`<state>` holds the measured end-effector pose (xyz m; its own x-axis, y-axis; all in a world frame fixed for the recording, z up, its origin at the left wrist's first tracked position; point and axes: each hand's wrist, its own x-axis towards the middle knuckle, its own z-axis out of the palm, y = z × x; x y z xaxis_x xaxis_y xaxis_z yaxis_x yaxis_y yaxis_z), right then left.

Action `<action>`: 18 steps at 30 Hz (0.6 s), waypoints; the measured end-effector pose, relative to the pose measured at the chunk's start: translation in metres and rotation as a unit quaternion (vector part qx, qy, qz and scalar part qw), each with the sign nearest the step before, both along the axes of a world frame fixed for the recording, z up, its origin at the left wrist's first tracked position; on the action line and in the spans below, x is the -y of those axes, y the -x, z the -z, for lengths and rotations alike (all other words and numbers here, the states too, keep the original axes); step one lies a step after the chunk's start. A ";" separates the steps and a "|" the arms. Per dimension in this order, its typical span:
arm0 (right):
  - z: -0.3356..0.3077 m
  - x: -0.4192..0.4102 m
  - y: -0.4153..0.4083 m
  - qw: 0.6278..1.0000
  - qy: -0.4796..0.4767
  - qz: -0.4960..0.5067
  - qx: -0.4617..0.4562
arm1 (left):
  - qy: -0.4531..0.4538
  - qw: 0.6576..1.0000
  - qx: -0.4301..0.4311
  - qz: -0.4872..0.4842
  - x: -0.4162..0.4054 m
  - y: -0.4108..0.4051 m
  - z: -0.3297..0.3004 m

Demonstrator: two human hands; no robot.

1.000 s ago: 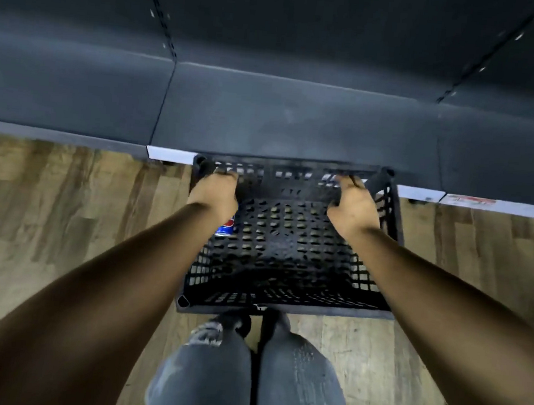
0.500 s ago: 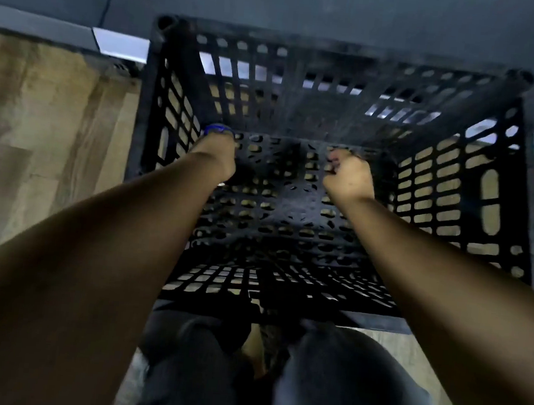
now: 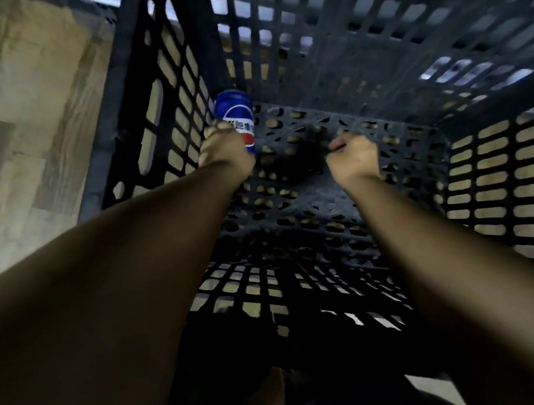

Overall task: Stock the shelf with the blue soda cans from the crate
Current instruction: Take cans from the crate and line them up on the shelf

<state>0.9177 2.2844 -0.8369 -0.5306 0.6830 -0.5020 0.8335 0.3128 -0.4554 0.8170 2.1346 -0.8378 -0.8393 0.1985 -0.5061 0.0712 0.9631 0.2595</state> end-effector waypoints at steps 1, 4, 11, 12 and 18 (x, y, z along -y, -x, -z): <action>0.003 0.000 0.004 1.000 -0.004 0.007 -0.008 | -0.013 1.000 -0.002 -0.003 -0.001 0.000 0.002; 0.009 0.002 0.013 1.000 -0.007 0.016 -0.018 | -0.061 0.997 0.027 -0.041 -0.006 0.005 0.008; 0.018 0.015 0.011 0.998 -0.024 -0.038 -0.035 | -0.086 0.983 0.093 -0.129 -0.016 0.006 0.016; 0.018 0.015 0.012 0.998 -0.027 -0.030 -0.039 | -0.086 0.981 0.095 -0.148 -0.017 0.006 0.016; 0.023 0.013 0.004 0.998 -0.024 -0.050 -0.027 | -0.150 0.942 0.124 -0.272 -0.022 0.014 0.022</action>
